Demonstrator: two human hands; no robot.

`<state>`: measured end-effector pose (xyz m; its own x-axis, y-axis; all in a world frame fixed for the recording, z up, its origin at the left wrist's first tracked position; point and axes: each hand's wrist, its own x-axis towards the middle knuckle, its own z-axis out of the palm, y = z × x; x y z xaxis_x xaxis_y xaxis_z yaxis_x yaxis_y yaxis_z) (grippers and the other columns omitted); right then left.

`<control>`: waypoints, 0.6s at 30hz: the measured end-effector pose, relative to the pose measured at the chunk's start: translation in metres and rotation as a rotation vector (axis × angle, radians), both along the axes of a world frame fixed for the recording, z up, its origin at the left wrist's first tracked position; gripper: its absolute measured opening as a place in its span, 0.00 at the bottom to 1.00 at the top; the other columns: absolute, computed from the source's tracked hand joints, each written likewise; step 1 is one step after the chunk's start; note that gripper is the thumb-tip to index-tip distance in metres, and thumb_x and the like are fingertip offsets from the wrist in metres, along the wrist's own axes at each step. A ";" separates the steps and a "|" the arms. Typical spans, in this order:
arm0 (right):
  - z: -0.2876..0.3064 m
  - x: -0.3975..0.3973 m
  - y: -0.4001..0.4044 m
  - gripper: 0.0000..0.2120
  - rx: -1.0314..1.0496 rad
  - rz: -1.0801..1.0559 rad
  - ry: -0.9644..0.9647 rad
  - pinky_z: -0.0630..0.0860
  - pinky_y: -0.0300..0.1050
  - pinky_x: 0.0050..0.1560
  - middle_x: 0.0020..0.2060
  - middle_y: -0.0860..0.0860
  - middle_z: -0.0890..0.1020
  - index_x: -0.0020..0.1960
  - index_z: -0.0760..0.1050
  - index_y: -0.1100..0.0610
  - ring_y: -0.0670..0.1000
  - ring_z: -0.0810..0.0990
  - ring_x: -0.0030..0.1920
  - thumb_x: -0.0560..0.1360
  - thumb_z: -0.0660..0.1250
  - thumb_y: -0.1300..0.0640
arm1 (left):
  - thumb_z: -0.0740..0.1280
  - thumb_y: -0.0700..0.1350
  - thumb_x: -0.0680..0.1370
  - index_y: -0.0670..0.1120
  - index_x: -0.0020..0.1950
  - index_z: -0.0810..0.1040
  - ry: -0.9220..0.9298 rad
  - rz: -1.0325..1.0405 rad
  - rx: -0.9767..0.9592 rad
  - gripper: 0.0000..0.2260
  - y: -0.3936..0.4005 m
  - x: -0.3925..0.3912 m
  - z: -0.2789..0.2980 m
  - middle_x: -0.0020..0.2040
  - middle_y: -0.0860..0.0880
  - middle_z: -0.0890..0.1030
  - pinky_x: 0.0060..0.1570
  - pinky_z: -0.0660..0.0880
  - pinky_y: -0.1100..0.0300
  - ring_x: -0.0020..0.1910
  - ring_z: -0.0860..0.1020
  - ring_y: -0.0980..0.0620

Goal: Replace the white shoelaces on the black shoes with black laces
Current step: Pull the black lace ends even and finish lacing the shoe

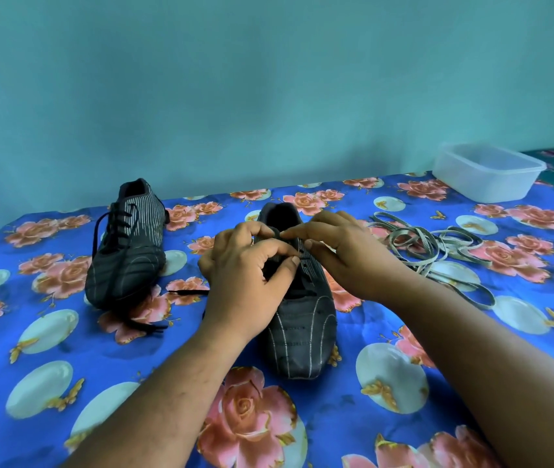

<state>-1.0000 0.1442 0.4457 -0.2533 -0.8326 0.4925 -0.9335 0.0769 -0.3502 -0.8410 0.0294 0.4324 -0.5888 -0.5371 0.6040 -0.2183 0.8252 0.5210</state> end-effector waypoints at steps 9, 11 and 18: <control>0.005 -0.003 0.005 0.11 0.014 -0.041 0.036 0.73 0.57 0.58 0.54 0.45 0.77 0.62 0.73 0.43 0.51 0.73 0.56 0.81 0.63 0.55 | 0.70 0.55 0.75 0.58 0.44 0.82 -0.086 0.151 -0.176 0.03 0.003 0.002 0.002 0.59 0.55 0.76 0.58 0.63 0.41 0.62 0.69 0.47; 0.005 -0.009 0.008 0.10 0.010 -0.014 0.005 0.73 0.52 0.57 0.53 0.43 0.77 0.61 0.73 0.44 0.48 0.73 0.55 0.81 0.64 0.55 | 0.73 0.53 0.74 0.57 0.43 0.83 -0.094 0.168 -0.209 0.01 0.005 0.002 0.002 0.58 0.55 0.76 0.57 0.63 0.41 0.61 0.67 0.48; 0.006 -0.012 0.010 0.14 0.013 0.064 -0.164 0.65 0.26 0.46 0.50 0.40 0.77 0.59 0.72 0.41 0.43 0.74 0.52 0.80 0.68 0.58 | 0.74 0.53 0.74 0.60 0.45 0.84 -0.206 0.128 -0.223 0.02 0.002 0.000 0.002 0.64 0.55 0.76 0.61 0.61 0.39 0.66 0.66 0.45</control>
<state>-1.0118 0.1546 0.4518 -0.2752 -0.8555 0.4386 -0.8673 0.0241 -0.4972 -0.8407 0.0316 0.4343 -0.6474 -0.4823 0.5902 -0.4095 0.8732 0.2643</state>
